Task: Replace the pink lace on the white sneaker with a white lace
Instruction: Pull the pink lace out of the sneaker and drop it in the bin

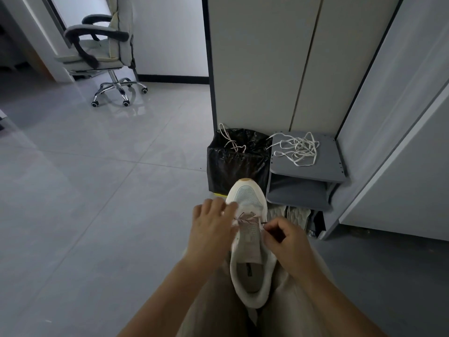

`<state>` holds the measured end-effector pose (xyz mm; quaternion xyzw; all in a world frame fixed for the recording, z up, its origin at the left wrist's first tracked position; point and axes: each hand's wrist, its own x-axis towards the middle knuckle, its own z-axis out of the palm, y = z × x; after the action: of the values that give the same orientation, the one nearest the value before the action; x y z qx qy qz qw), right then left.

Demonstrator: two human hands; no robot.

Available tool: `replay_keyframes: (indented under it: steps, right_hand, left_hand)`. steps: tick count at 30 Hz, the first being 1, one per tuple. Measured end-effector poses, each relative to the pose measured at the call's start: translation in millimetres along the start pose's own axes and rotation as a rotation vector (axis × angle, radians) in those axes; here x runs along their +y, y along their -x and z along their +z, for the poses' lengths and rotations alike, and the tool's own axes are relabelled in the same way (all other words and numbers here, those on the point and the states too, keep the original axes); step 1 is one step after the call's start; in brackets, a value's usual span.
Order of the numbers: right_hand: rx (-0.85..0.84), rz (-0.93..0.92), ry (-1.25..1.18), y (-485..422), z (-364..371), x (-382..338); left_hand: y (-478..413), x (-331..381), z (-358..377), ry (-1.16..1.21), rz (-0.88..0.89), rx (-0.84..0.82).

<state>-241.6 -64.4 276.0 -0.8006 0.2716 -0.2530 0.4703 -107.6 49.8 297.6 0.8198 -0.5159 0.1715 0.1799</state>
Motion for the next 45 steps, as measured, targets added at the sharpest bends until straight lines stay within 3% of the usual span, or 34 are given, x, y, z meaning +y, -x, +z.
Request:
replay_keyframes:
  steps: [3,8,11,17,23,26,30,35,39,41,45]
  right_hand:
    - [-0.019,0.01,-0.012,-0.2,-1.3,-1.1]
    - [-0.076,0.102,-0.085,-4.1,-9.3,-3.9]
    - [-0.119,0.187,-0.077,-15.2,-15.0,-3.5]
    - [-0.099,0.147,0.013,-21.5,-16.0,4.4]
    - [-0.287,0.21,0.034,-35.3,-25.5,0.5]
    - [-0.362,0.178,0.198,-42.3,-28.7,-1.8]
    - [-0.265,-0.113,0.581,-40.1,-23.3,1.9]
    - [-0.291,0.165,0.251,-35.7,-25.7,3.4]
    - [-0.343,0.199,0.153,-37.6,-31.5,0.9]
    - [-0.289,0.162,0.15,-34.4,-34.9,2.5]
    - [-0.228,-0.068,0.388,-30.5,-32.4,9.2]
  left_hand:
    - [-7.7,24.2,14.1,-0.015,0.092,-0.1]
    - [-16.0,36.8,28.6,0.042,-0.024,-0.167]
    - [-14.0,34.6,29.3,0.156,-0.047,-0.148]
    - [-10.5,36.4,31.7,0.209,-0.07,-0.098]
    - [-12.4,37.4,38.6,0.226,-0.077,-0.102]
    - [-11.6,33.8,45.3,0.301,-0.06,-0.077]
    - [-16.1,29.1,47.3,0.394,-0.035,-0.079]
    - [-18.4,29.5,46.4,0.422,-0.045,-0.18]
    - [-18.7,28.4,44.4,0.413,-0.042,-0.177]
    - [-18.3,29.8,44.5,0.436,-0.09,-0.15]
    - [-18.2,33.0,49.5,0.418,-0.08,-0.193]
